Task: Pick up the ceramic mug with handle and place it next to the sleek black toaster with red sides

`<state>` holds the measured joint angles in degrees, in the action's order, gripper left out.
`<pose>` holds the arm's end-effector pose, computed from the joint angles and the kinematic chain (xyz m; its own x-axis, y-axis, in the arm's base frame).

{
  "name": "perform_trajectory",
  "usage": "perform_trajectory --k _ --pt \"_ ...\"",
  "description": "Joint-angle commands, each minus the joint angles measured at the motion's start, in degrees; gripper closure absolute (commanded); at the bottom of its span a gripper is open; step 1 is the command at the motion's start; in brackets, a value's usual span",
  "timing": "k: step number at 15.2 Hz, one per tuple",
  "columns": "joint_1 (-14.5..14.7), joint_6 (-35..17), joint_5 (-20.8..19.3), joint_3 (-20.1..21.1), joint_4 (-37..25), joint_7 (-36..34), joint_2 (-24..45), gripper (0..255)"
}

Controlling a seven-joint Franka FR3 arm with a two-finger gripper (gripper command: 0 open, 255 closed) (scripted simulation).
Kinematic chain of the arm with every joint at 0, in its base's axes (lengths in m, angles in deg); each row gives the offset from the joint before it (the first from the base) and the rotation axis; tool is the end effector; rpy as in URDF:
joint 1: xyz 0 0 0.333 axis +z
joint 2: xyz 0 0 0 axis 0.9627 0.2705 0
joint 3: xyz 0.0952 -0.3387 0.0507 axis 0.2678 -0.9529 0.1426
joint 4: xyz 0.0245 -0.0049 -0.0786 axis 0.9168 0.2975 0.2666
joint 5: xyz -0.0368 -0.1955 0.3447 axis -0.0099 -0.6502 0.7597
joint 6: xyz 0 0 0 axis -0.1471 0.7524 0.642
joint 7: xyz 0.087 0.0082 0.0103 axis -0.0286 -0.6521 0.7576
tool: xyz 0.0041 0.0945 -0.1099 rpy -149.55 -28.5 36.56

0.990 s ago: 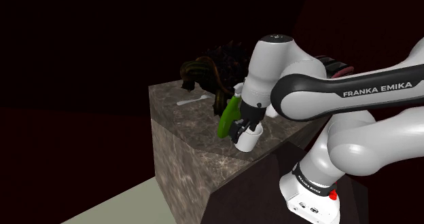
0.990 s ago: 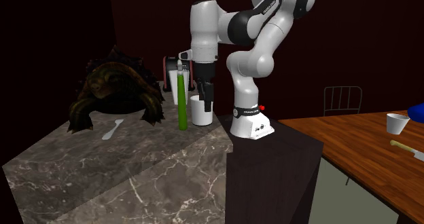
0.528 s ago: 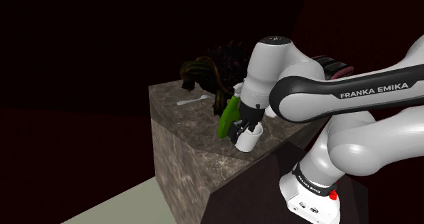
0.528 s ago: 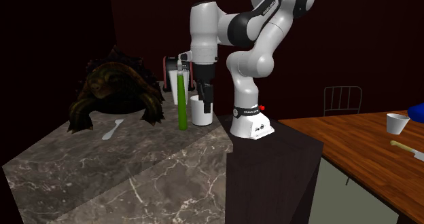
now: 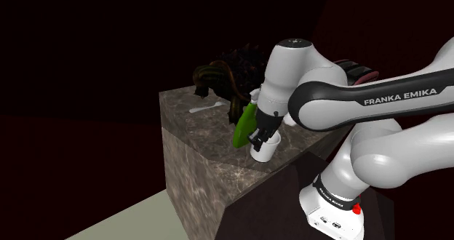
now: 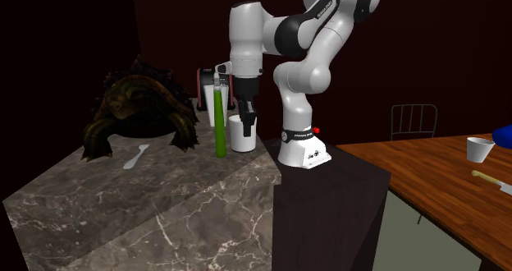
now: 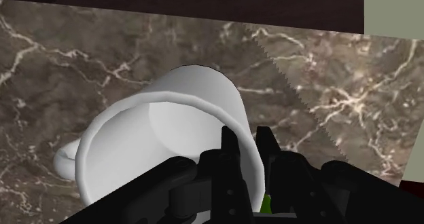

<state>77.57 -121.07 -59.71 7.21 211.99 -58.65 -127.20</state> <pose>0.2408 0.1098 0.3371 0.9812 -0.1930 -0.0057 -0.1922 -0.9790 0.0681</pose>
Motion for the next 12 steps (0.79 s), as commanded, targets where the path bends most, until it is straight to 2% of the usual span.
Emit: perform_trajectory --k 1,3,12 --pt "0.01 0.04 0.04 0.05 0.12 -0.02 0.13 255" --pt "0.08 0.08 0.07 0.01 0.23 -0.02 -0.02 255" --pt "-0.42 9.26 -1.82 -2.21 -4.67 0.27 -4.4 255"
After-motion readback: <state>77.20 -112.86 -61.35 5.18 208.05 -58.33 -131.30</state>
